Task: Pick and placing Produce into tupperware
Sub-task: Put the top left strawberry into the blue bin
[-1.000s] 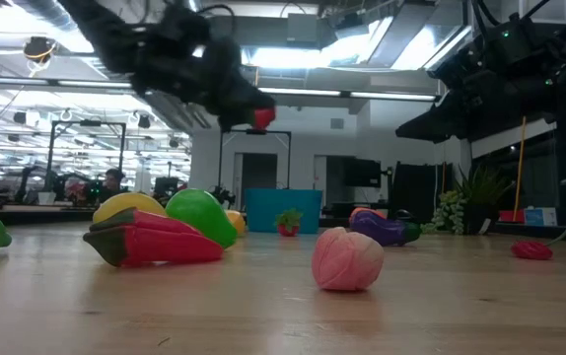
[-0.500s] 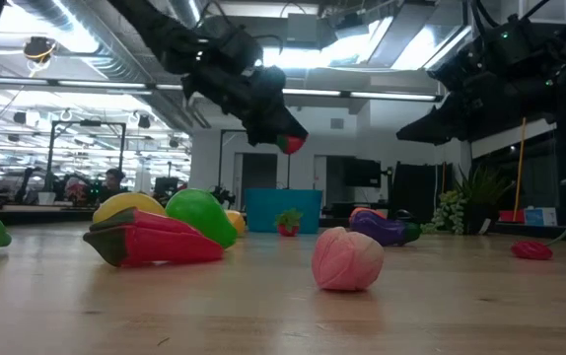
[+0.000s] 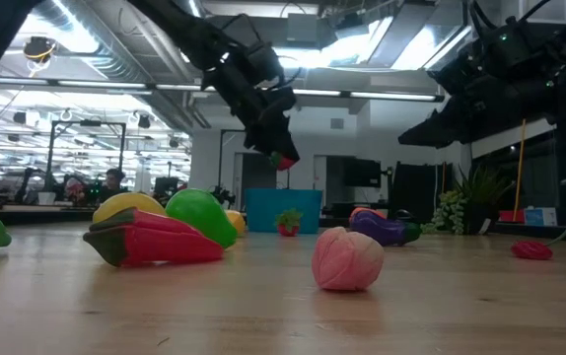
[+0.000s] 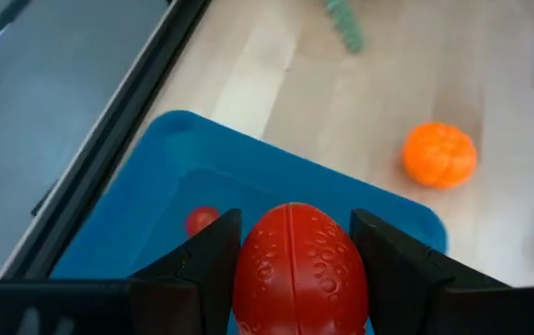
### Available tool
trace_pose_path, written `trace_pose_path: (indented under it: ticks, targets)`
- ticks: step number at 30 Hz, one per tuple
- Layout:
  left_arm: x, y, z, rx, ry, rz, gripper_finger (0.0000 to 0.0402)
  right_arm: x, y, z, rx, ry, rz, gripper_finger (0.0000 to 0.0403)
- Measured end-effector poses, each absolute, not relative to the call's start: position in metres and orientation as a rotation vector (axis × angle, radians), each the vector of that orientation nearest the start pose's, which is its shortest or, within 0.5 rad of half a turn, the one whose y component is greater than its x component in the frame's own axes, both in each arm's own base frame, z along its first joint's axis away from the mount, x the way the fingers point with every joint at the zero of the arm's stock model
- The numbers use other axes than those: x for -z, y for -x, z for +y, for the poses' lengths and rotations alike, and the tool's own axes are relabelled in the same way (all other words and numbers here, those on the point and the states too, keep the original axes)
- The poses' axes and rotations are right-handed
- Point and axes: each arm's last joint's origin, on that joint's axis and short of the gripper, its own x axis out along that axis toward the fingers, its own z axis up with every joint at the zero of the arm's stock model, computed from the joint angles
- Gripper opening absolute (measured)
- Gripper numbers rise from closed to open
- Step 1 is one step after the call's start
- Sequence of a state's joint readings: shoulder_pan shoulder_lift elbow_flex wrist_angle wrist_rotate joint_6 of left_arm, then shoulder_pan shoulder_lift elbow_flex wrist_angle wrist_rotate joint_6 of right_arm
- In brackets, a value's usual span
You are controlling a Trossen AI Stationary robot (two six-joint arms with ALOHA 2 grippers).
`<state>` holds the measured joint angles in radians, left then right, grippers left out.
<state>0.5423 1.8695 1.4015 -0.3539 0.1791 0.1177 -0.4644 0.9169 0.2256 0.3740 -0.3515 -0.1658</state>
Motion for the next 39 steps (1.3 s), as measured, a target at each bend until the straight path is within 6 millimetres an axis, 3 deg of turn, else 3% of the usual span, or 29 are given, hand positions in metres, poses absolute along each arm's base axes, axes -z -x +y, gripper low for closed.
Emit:
trace_pose_path:
  ticks: [12, 21, 39]
  targets:
    - [-0.206, -0.373, 0.236, -0.28, 0.222, 0.955, 0.0176, -0.173, -0.162, -0.07, 0.087, 0.038, 0.301, 0.0123]
    - [-0.201, -0.38, 0.254, -0.303, 0.244, 1.016, 0.0176, -0.173, -0.162, -0.07, 0.087, 0.037, 0.305, 0.0123]
    - [-0.197, -0.376, 0.256, -0.361, 0.204, 1.08, 0.0183, -0.173, -0.162, -0.07, 0.087, 0.034, 0.309, 0.0123]
